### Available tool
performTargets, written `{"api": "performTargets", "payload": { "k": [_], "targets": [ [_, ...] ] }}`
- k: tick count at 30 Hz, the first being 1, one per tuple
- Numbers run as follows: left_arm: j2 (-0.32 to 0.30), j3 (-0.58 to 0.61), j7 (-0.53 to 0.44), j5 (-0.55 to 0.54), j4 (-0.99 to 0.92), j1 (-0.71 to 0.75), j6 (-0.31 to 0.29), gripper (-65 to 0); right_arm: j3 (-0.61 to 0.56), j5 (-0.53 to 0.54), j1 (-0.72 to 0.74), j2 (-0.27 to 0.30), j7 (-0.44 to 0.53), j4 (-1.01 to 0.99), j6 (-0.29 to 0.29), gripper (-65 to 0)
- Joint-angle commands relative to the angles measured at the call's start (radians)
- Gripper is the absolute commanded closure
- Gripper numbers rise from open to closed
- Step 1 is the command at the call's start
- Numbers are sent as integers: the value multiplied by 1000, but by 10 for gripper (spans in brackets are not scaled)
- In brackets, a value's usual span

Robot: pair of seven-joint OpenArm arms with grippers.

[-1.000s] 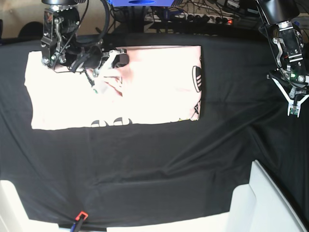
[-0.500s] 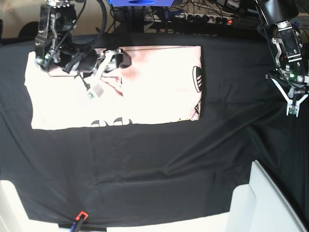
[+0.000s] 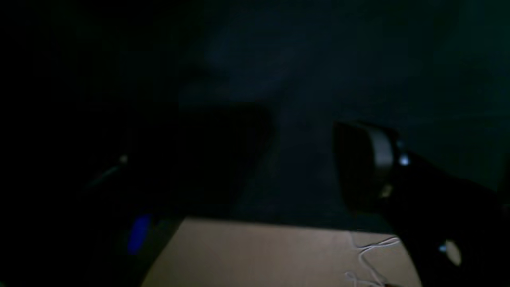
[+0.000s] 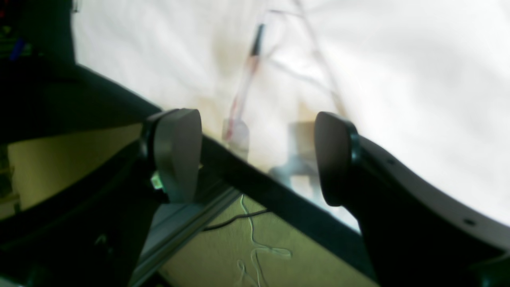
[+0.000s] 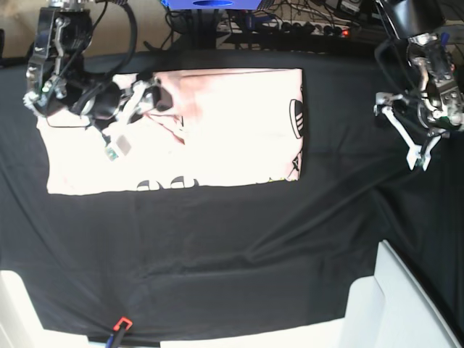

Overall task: Fold the T-shirt properly
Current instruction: 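Grasp the folded band's end with the right gripper, then pull the held band end with the right gripper away from the shirt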

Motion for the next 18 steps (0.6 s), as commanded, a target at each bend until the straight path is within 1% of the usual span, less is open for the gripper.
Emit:
{"api": "performTargets", "payload": {
  "k": [1,2,4,6,10,12,15,18],
  "targets": [
    [-23,-5,14,-40,18,6,-18,-650,39,13,24,6,11,21,7,-425],
    [-30,-5,14,-77,18,9,-24,-650,78,13,35,6,6,21,7,-427],
    [-30,-12,13,-89,16,9,-24,-620,149,13,59,7,5,19,7,-428],
    [-30,-12,11,-57,21,9,-24,-578,227,13,90,35,5,12,7,-434],
    [-30,-12,8,38,21,9,-24,-492,361,13,167,110,3,-68,7,-519],
    [-28,-12,-15,73,21,9,-24,-464,430,13,207,141,-14,-162,19,-538],
    [-27,-12,-59,109,16,13,-24,-459,513,13,256,175,-38,-315,101,-546],
    [-25,-11,-67,132,21,27,-24,-459,553,13,296,215,-43,-458,103,-548]
  ]
}}
